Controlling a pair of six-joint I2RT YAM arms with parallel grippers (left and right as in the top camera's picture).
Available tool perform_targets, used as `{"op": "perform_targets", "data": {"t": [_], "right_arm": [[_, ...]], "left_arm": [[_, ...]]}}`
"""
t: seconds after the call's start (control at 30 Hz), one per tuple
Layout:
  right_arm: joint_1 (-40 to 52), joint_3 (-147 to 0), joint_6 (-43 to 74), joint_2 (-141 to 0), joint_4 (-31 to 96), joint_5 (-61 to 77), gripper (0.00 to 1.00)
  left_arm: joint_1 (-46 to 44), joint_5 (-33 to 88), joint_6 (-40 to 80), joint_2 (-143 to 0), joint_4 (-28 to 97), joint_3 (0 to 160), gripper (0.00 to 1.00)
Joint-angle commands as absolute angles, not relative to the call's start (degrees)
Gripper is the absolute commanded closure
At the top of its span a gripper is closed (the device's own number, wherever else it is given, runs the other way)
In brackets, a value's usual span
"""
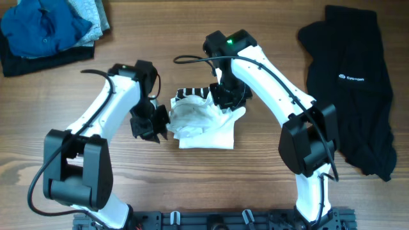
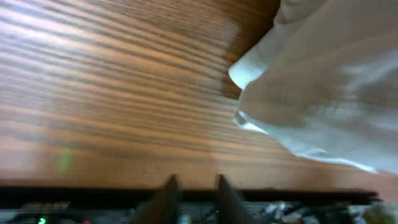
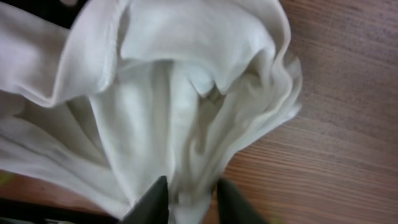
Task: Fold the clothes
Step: 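Grasp the bundle's top edge with both grippers and lift it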
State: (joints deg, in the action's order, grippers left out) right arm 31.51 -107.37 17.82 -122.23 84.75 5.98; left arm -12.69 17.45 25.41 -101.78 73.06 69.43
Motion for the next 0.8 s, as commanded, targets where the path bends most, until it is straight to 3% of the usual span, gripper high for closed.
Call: {"op": "perform_targets", "data": {"t": [0.0,0.1,0.27,0.3,0.37,0.4,0.47,0.7,0.77], "right_arm": [[32.86,-103.98,19.79,-120.11,84.68,7.27,0.57],[32.93,-103.44,21.12,-120.09,85.19,7.01,0.62],[31.35,-104.84,22.90,-116.88,85.08,1.61,0.57],[30.65,-105.19,22.92,-115.85,84.79,1.21,0.53],[28.73,-105.49,22.57,-113.80,83.13,1.26,0.28],[27.77,-105.49,22.26,-113.10,81.93,1.30,0.21],[26.20,-105.49,19.33,-112.79,79.61,3.27,0.20],[24.56,-105.30,14.79,-117.95,77.36,10.81,0.21],[25.04,-105.30,14.79,-119.35,77.34,10.79,0.21]], "left_arm": [[-12.95,17.80,24.73,-101.36,70.81,67.44,0.86],[-12.62,18.00,24.69,-101.23,69.52,68.82,0.95],[-12.10,17.93,22.65,-100.77,70.11,76.03,0.95],[-12.10,17.93,22.33,-100.49,70.00,77.38,0.91],[-12.10,17.98,22.31,-100.49,69.04,79.85,0.83],[-12.10,18.00,22.33,-100.49,67.61,80.58,0.79],[-12.27,18.41,22.31,-100.49,64.36,80.75,0.59],[-15.73,22.83,19.64,-105.03,58.78,80.75,0.41],[-17.26,23.07,19.66,-107.00,58.41,80.75,0.42]]}}
